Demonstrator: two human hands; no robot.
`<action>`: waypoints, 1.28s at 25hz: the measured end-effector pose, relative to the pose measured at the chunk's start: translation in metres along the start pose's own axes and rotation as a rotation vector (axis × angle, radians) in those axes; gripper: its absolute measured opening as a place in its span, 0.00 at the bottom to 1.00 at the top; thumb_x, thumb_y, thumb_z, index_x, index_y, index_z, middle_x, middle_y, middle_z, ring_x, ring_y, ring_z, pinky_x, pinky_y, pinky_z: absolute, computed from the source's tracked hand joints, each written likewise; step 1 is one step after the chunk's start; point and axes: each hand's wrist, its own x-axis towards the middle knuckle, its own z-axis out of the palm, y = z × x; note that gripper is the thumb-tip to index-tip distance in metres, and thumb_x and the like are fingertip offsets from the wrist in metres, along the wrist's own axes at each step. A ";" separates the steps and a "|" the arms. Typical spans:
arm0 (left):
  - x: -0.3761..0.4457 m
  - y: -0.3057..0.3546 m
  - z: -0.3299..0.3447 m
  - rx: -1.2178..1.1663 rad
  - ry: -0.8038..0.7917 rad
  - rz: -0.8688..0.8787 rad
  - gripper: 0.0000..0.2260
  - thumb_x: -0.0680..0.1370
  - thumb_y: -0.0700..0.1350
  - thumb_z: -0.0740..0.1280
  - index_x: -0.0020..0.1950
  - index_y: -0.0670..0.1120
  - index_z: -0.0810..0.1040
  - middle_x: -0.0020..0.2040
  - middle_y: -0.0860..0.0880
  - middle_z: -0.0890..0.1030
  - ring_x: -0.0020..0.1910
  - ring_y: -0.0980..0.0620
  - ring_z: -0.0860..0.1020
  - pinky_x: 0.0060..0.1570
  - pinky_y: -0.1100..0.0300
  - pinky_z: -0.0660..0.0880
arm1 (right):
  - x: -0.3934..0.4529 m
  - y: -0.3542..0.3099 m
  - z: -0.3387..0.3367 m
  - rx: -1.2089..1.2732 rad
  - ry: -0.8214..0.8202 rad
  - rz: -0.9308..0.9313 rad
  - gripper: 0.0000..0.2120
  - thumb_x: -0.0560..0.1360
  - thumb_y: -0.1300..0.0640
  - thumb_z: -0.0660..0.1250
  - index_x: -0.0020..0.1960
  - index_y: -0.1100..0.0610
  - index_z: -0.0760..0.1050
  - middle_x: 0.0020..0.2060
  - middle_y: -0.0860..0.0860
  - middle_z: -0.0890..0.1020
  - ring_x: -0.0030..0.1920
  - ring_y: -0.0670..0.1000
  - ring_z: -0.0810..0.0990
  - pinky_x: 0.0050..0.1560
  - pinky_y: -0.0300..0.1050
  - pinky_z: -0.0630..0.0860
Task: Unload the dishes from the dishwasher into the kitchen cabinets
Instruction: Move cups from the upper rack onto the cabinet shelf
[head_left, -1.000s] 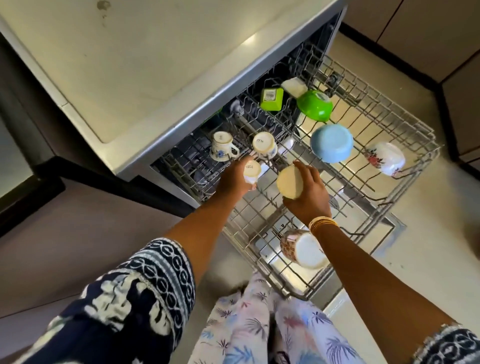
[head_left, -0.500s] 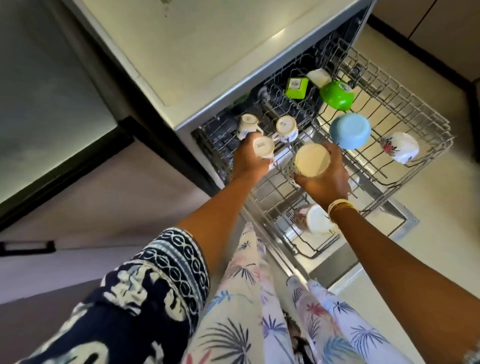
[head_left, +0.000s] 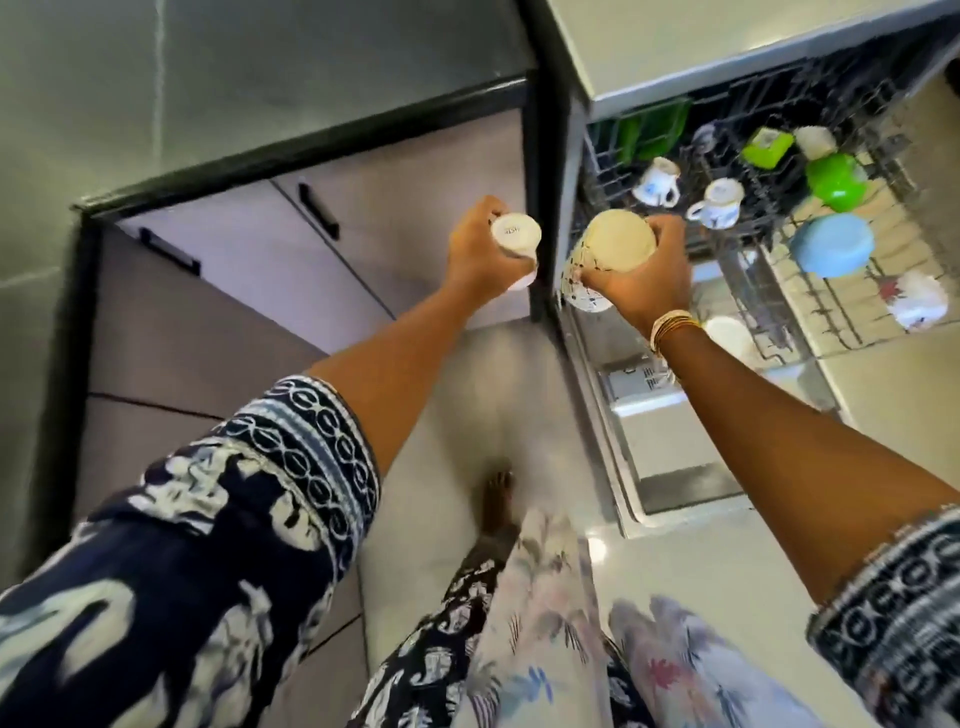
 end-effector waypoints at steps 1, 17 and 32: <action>-0.006 -0.005 -0.024 -0.003 0.032 -0.013 0.23 0.63 0.43 0.78 0.55 0.43 0.74 0.46 0.51 0.77 0.45 0.52 0.74 0.43 0.61 0.72 | -0.006 -0.017 0.011 0.009 -0.038 -0.024 0.39 0.56 0.47 0.81 0.60 0.54 0.66 0.53 0.48 0.75 0.53 0.53 0.76 0.48 0.41 0.72; 0.078 0.095 -0.450 -0.086 0.541 0.186 0.30 0.61 0.51 0.81 0.60 0.44 0.78 0.53 0.48 0.81 0.49 0.51 0.79 0.44 0.57 0.81 | 0.039 -0.468 0.058 0.340 -0.143 -0.649 0.41 0.58 0.50 0.81 0.67 0.54 0.68 0.59 0.50 0.77 0.56 0.49 0.76 0.58 0.44 0.77; 0.235 0.244 -0.648 -0.280 0.692 0.424 0.22 0.69 0.45 0.77 0.60 0.42 0.76 0.52 0.45 0.78 0.50 0.47 0.78 0.43 0.57 0.79 | 0.178 -0.756 -0.002 0.598 -0.074 -0.893 0.34 0.58 0.52 0.82 0.60 0.58 0.74 0.52 0.52 0.81 0.51 0.53 0.82 0.50 0.51 0.82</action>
